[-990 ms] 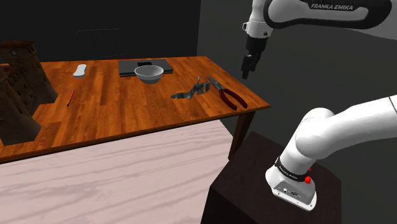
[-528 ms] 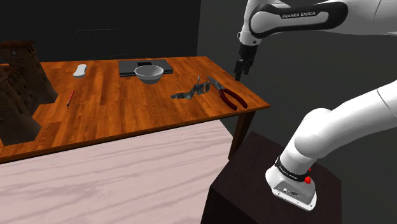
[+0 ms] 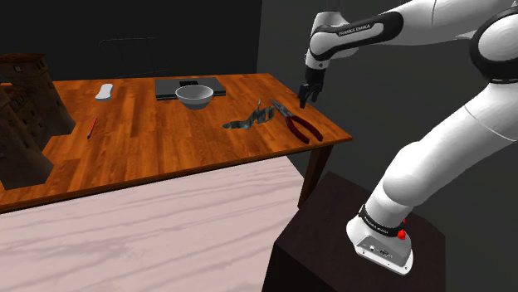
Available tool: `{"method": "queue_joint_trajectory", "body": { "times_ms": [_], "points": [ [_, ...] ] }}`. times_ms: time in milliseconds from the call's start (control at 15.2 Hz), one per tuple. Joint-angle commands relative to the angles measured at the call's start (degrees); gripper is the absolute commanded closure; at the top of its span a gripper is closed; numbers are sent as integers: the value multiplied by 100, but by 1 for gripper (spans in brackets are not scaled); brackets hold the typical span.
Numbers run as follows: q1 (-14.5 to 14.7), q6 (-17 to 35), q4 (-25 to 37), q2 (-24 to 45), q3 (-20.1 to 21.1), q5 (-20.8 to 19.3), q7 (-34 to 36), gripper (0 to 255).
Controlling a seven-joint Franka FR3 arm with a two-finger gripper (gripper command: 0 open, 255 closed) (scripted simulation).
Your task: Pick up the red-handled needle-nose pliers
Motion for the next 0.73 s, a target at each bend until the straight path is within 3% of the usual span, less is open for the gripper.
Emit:
{"method": "queue_joint_trajectory", "body": {
  "times_ms": [0, 660],
  "points": [
    [-35, 260, 144, 413, -154, 121, -121, 0],
    [-400, 951, 1383, 2567, -667, 1190, -969, 0]
  ]
}}
